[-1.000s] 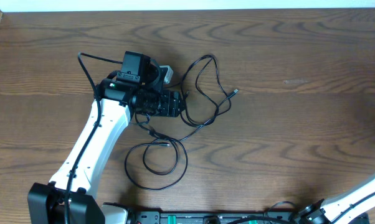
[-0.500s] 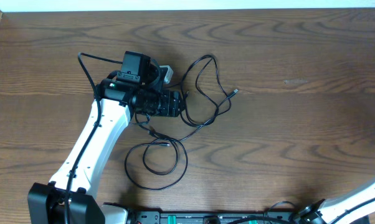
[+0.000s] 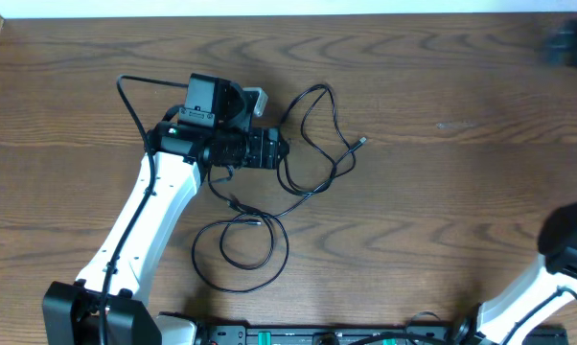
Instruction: Untangle cables
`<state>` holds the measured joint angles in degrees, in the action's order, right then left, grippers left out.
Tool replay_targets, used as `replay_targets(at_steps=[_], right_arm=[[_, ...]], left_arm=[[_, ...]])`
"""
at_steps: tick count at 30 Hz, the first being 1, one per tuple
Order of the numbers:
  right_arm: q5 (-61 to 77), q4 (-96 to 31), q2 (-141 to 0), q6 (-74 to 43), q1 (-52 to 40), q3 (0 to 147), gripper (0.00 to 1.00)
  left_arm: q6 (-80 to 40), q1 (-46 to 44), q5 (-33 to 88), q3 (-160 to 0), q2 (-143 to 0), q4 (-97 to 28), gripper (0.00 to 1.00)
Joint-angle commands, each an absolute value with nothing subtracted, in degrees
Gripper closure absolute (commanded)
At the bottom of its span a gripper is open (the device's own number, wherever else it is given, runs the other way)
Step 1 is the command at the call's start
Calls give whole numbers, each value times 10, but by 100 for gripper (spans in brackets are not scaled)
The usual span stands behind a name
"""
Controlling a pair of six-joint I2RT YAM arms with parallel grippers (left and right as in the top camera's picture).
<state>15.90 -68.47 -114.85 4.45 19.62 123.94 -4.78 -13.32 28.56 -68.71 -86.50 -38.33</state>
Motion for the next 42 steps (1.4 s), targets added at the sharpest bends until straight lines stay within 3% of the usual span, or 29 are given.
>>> replay_targets(at_steps=[1,4,13,26,35,37,40,42], right_arm=[[169,-717,-1145,134,121,1237,1],[168,-765,-1146,198,57,1235,1],[150,-809,-1174,271,-102,1207,1],[150,-598,-1308,-6,-232,1181,1],[122,-523,-1355,-43,-302,1181,1],[88,-517,-1358,-58,-312,1181,14],[48,-506,-1360,-70,-321,1181,52],[39,-498,-1360,-71,-323,1181,71]], left_arm=[[-132,-120,222,-687,-866,-383,24],[-199,-96,157,-687,-866,-386,25],[-255,20,174,-687,-854,-395,26],[-134,2,98,-687,-774,-510,29],[-131,-18,98,-687,-775,-525,29],[-131,-19,98,-687,-775,-526,29],[-131,-19,98,-687,-775,-531,29],[-131,-19,98,-687,-775,-533,29]])
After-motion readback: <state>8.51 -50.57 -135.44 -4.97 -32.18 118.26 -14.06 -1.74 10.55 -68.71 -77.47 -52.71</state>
